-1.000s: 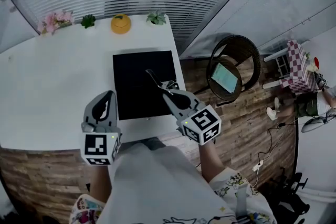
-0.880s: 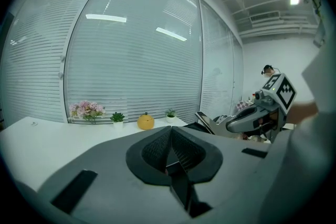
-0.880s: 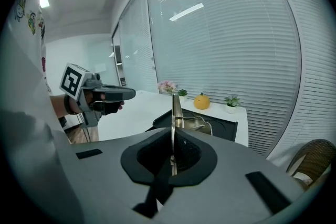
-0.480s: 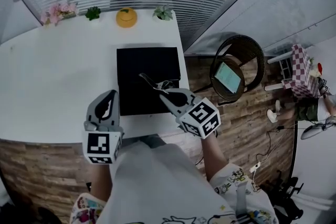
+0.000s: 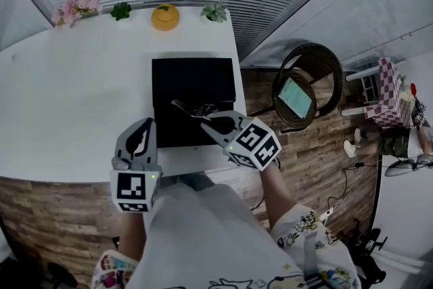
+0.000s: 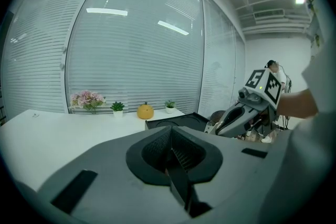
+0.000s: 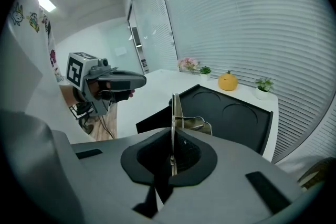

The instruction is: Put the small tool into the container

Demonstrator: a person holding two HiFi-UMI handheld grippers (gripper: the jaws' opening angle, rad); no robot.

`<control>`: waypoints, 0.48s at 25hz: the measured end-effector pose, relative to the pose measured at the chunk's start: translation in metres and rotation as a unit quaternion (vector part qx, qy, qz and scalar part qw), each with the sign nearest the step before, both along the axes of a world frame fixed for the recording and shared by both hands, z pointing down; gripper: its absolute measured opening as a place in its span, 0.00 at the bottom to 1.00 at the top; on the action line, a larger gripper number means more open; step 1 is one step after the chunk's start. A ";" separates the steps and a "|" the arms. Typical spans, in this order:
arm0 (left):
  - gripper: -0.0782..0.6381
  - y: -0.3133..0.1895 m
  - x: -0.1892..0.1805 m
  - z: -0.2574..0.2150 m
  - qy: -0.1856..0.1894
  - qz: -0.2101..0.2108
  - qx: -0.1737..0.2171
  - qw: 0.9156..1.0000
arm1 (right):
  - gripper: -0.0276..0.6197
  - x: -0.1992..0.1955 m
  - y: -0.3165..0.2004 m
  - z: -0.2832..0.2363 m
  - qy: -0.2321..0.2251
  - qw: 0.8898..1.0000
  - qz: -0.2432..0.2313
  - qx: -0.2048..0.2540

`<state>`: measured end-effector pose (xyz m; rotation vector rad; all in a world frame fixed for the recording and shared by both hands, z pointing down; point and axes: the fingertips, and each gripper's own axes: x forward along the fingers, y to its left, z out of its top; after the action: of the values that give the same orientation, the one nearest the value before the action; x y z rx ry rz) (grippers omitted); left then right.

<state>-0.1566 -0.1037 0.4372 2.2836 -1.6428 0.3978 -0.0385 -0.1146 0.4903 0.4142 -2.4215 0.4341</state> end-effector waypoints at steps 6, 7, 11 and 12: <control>0.12 0.001 0.006 0.005 0.008 0.003 -0.010 1.000 | 0.05 -0.003 0.003 0.009 0.021 0.999 -0.037 -0.023; 0.12 0.000 0.006 0.005 0.005 0.005 -0.008 1.000 | 0.05 -0.004 0.003 0.011 0.024 0.998 -0.043 -0.028; 0.12 -0.001 0.006 0.008 0.002 0.009 -0.007 1.000 | 0.05 -0.005 0.005 0.017 0.034 0.996 -0.066 -0.049; 0.12 -0.001 0.006 0.008 0.001 0.009 -0.008 1.000 | 0.05 -0.005 0.006 0.019 0.035 0.995 -0.070 -0.054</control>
<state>-0.1505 -0.1046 0.4453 2.2877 -1.6136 0.4109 -0.0439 -0.1088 0.5089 0.2067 -2.3279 0.4779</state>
